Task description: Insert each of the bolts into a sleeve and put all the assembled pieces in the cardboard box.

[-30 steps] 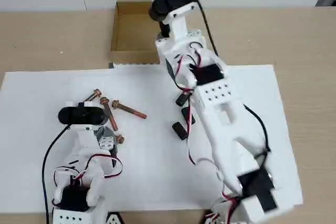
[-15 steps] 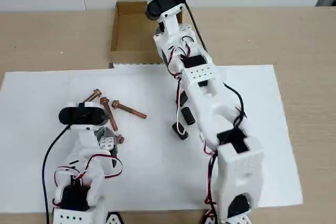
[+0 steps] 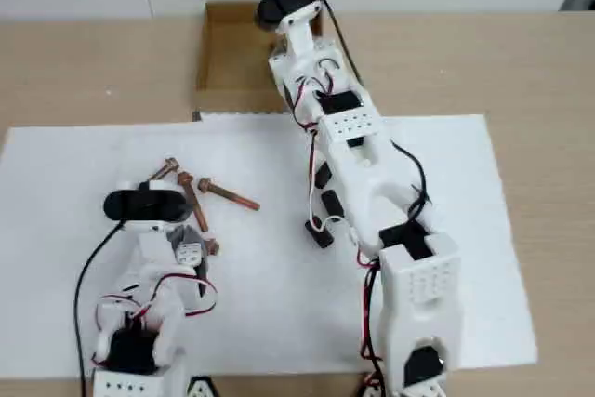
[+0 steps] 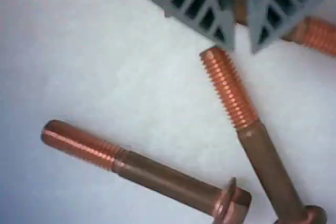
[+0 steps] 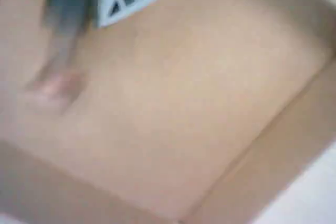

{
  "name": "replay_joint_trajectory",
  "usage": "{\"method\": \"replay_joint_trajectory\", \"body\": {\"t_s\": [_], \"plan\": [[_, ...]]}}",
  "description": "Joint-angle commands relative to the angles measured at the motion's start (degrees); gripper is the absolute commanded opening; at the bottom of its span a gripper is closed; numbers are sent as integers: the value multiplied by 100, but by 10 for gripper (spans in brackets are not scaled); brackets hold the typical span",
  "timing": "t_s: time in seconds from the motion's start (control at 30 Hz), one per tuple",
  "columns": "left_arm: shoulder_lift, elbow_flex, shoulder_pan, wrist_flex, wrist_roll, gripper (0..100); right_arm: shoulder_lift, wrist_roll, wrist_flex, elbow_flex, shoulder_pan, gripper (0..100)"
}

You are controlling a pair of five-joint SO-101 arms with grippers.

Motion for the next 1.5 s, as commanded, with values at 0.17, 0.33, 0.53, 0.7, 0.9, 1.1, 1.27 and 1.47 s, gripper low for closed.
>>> {"method": "replay_joint_trajectory", "body": {"t_s": [0.17, 0.33, 0.53, 0.7, 0.9, 1.1, 1.27, 1.47], "plan": [[-53, -22, -18, -18, -62, 6, -505, 62, 620, -299, 66, 97], [-53, -22, -18, -18, -62, 6, -1059, 62, 1534, -299, 92, 97], [-53, -22, -18, -18, -62, 6, -1886, 62, 3029, -299, 92, 96], [-53, -22, -18, -18, -62, 6, -2369, 44, 4145, -299, 92, 96], [-53, -22, -9, -18, -62, 6, -2712, 26, 5288, -299, 92, 97], [-53, -22, -18, -18, -62, 6, -2712, 26, 6378, -264, 215, 97], [-53, -22, -18, -18, -62, 6, -2466, 26, 6659, -132, 453, 99], [-53, -22, -18, -18, -62, 6, -1622, 70, 6782, -149, 716, 101]]}}
